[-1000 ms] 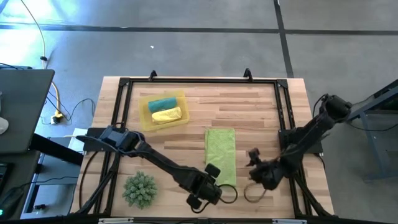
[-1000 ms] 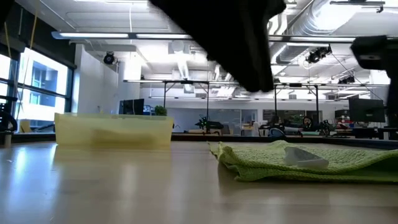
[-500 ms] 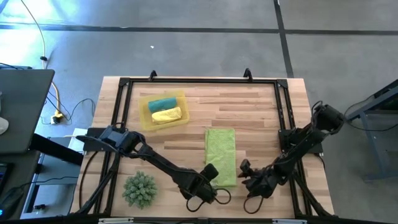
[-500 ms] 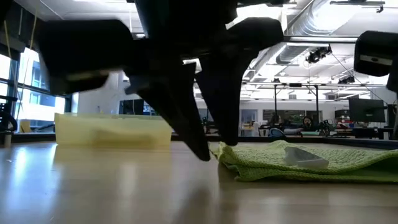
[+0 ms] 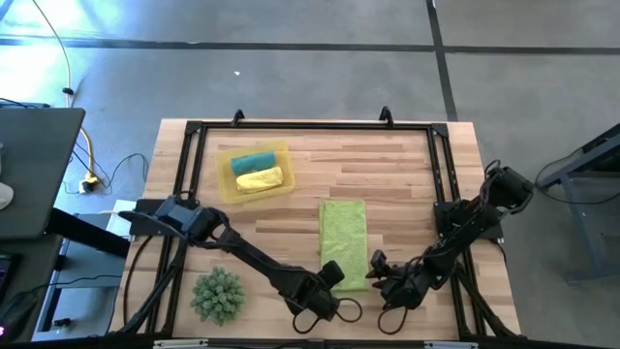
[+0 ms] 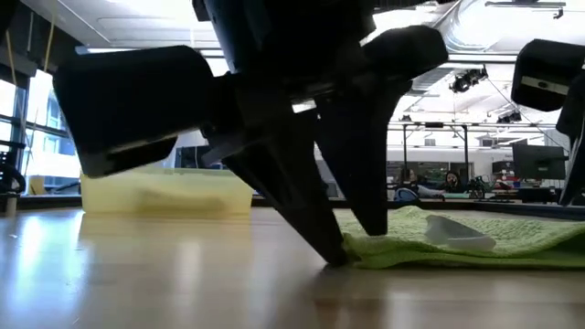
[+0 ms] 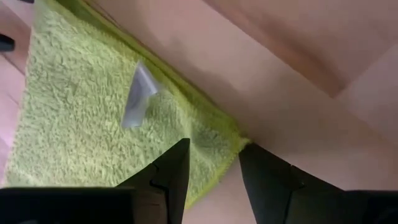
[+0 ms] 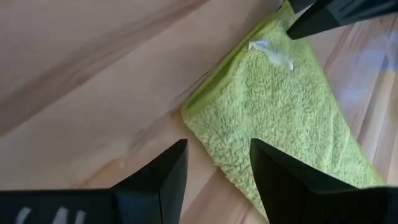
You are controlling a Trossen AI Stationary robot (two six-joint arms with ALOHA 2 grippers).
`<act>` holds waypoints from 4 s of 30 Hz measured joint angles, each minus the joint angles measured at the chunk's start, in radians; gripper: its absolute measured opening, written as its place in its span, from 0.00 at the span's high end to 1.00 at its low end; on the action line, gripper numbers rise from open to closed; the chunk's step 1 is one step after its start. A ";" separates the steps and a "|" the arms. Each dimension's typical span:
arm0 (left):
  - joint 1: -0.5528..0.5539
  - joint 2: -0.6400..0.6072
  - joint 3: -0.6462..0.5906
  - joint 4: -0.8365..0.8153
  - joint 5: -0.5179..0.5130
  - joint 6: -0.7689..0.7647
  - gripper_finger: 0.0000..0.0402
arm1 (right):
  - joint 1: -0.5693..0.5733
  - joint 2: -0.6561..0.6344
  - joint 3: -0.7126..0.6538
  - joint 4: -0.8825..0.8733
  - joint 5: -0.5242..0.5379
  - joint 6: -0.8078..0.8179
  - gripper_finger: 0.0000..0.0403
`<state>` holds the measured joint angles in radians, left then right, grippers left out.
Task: Roll microfiber towels into tight, uniform cylinder then place into a basket
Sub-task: Roll the green microfiber towel
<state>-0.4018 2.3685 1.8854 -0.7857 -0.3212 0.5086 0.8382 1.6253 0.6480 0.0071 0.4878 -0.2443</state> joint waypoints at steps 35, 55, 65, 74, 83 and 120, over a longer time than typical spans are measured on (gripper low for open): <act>-0.030 0.021 0.001 0.053 0.006 -0.610 0.98 | -0.004 0.093 0.003 0.045 -0.026 0.379 1.00; 0.018 -0.038 0.001 0.054 0.223 -1.169 0.99 | -0.061 -0.021 -0.002 -0.053 -0.193 0.728 1.00; 0.018 -0.047 0.001 0.099 0.294 -1.269 0.99 | -0.105 -0.127 -0.002 -0.023 -0.272 1.036 1.00; 0.011 -0.050 0.063 0.071 0.252 -1.265 0.99 | -0.104 -0.108 -0.002 -0.036 -0.275 1.158 1.00; 0.016 -0.051 0.078 -0.068 0.122 -1.344 0.99 | -0.124 -0.108 -0.002 -0.034 -0.195 1.136 1.00; -0.010 -0.012 0.073 0.008 0.070 -1.506 0.99 | -0.168 -0.108 -0.040 0.039 -0.245 0.995 1.00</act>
<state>-0.4114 2.3566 1.9587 -0.7780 -0.2510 -0.9976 0.6698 1.5177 0.6083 0.0463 0.2428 0.7507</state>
